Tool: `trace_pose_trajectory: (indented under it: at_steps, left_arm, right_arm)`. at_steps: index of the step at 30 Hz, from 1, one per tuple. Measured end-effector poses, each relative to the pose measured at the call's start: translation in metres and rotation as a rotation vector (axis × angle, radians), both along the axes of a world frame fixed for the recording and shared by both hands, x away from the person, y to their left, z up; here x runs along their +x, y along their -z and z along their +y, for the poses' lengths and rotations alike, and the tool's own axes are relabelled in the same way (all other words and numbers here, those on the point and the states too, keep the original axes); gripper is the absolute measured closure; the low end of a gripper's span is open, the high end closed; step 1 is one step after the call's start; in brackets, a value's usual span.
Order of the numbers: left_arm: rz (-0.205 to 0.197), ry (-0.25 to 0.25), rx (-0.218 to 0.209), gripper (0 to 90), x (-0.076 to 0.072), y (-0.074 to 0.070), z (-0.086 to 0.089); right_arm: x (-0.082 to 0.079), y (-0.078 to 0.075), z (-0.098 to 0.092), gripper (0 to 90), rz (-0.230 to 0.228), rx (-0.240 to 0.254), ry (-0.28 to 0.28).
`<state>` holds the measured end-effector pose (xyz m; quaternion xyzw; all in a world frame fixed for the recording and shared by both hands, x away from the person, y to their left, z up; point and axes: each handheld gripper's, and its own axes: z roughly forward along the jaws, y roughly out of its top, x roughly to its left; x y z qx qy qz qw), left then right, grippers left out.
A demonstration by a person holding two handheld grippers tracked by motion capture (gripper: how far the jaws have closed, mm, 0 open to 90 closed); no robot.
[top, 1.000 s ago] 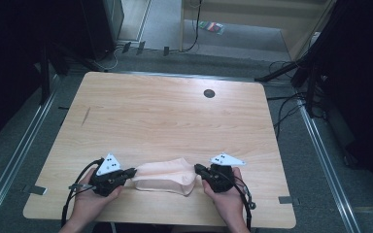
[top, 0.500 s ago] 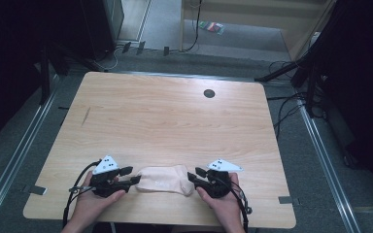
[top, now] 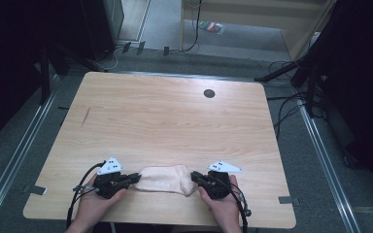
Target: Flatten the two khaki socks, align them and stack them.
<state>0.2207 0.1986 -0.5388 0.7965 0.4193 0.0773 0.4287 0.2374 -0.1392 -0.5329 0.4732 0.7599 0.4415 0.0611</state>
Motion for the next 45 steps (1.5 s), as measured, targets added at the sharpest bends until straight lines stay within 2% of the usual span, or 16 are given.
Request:
trace_pose_trajectory:
  at_steps: [5,14,17,19,21,22,25,27,28,30,33,36,37,39,41,45]
  left_arm:
    - [-0.005,0.001,-0.031,88.8,-0.002,-0.007,0.007]
    - [-0.015,0.031,0.082,86.9,-0.003,0.002,-0.005]
    - [-0.019,0.041,0.102,78.7,-0.002,0.005,-0.005]
    - [-0.031,0.036,0.084,57.1,-0.003,0.003,-0.004]
    - [-0.039,0.033,0.011,52.7,-0.003,-0.002,0.003]
    - [-0.040,0.031,-0.020,51.0,-0.002,-0.003,0.006]
    - [-0.051,0.008,-0.151,57.6,0.000,-0.012,0.016]
    - [-0.048,0.004,-0.189,74.7,0.003,-0.015,0.015]
    - [-0.047,0.003,-0.187,74.7,0.004,-0.015,0.011]
    - [-0.024,-0.006,-0.144,80.0,0.011,-0.012,0.000]
    - [0.016,0.008,-0.103,83.5,0.016,-0.001,-0.014]
    - [0.009,0.002,-0.021,84.2,0.015,0.006,-0.021]
    - [0.004,-0.017,-0.003,84.2,0.015,0.008,-0.022]
    - [-0.022,-0.023,0.044,84.7,0.013,0.010,-0.023]
    - [-0.054,-0.018,0.069,85.7,0.012,0.011,-0.023]
    - [-0.089,-0.018,0.105,89.2,0.010,0.012,-0.025]
  right_arm:
    - [-0.003,-0.011,-0.001,86.2,-0.031,0.014,-0.009]
    - [0.001,-0.003,-0.002,86.2,-0.003,-0.036,-0.013]
    - [0.003,0.004,-0.002,86.2,0.013,-0.055,-0.008]
    - [0.004,0.007,-0.002,77.9,0.008,-0.049,-0.008]
    - [0.002,0.004,-0.002,65.1,-0.023,-0.036,0.012]
    - [0.000,0.000,-0.002,64.8,-0.046,-0.014,0.025]
    - [-0.007,-0.013,0.001,70.1,-0.112,0.047,0.027]
    - [-0.012,-0.020,0.021,80.9,-0.116,0.106,-0.037]
    - [-0.012,-0.020,0.021,80.9,-0.116,0.106,-0.037]
    - [-0.014,-0.015,0.045,85.1,-0.067,0.111,-0.114]
    - [-0.016,0.002,0.082,87.1,-0.039,0.063,-0.187]
    - [-0.015,0.018,0.108,89.5,-0.004,0.007,-0.233]
    - [-0.015,0.021,0.112,90.0,0.009,-0.011,-0.237]
    - [-0.015,0.024,0.115,90.0,0.017,0.010,-0.234]
    - [-0.015,0.022,0.113,90.0,0.020,-0.017,-0.240]
    - [-0.022,0.024,0.107,90.0,0.008,-0.006,-0.227]
